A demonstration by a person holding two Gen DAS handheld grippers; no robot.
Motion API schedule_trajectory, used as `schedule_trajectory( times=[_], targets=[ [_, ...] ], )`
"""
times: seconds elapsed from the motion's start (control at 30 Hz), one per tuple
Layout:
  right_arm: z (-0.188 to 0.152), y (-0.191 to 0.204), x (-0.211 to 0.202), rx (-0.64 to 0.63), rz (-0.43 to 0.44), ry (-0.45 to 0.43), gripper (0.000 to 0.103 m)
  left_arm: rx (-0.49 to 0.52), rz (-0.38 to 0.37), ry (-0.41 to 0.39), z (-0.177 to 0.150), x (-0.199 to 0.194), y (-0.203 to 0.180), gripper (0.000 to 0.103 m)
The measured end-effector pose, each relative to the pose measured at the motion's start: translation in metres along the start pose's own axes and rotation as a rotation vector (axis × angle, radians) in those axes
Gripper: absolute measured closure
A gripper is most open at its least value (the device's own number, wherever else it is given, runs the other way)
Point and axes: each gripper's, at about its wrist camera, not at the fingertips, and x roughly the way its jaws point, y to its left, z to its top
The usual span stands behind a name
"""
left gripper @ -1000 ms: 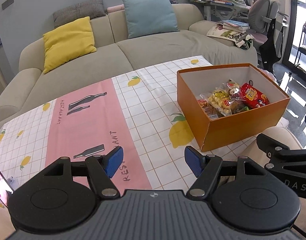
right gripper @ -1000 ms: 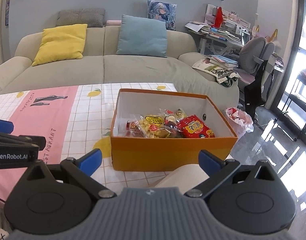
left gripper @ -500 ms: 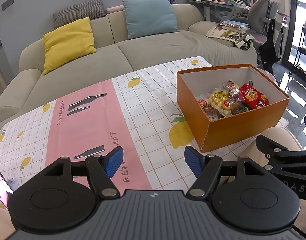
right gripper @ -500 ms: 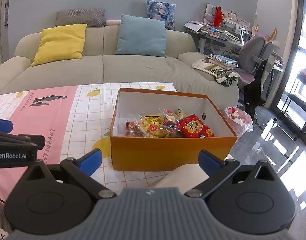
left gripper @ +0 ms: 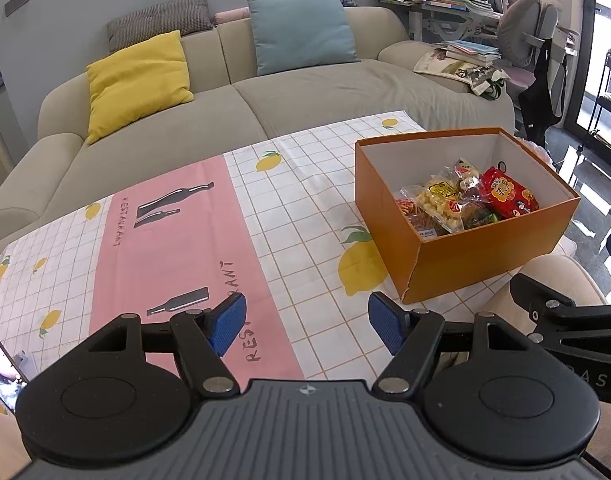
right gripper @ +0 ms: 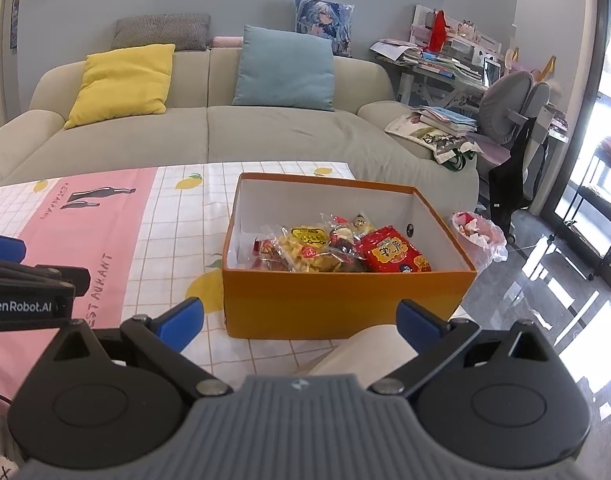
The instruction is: Organize snacks
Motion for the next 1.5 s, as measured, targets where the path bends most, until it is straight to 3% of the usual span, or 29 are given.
schedule_trajectory(
  times=[1.5],
  targets=[
    [-0.0021, 0.0004, 0.0036, -0.001, 0.018, 0.034, 0.003, -0.028, -0.013, 0.005, -0.0046, -0.003, 0.0002, 0.021]
  ],
)
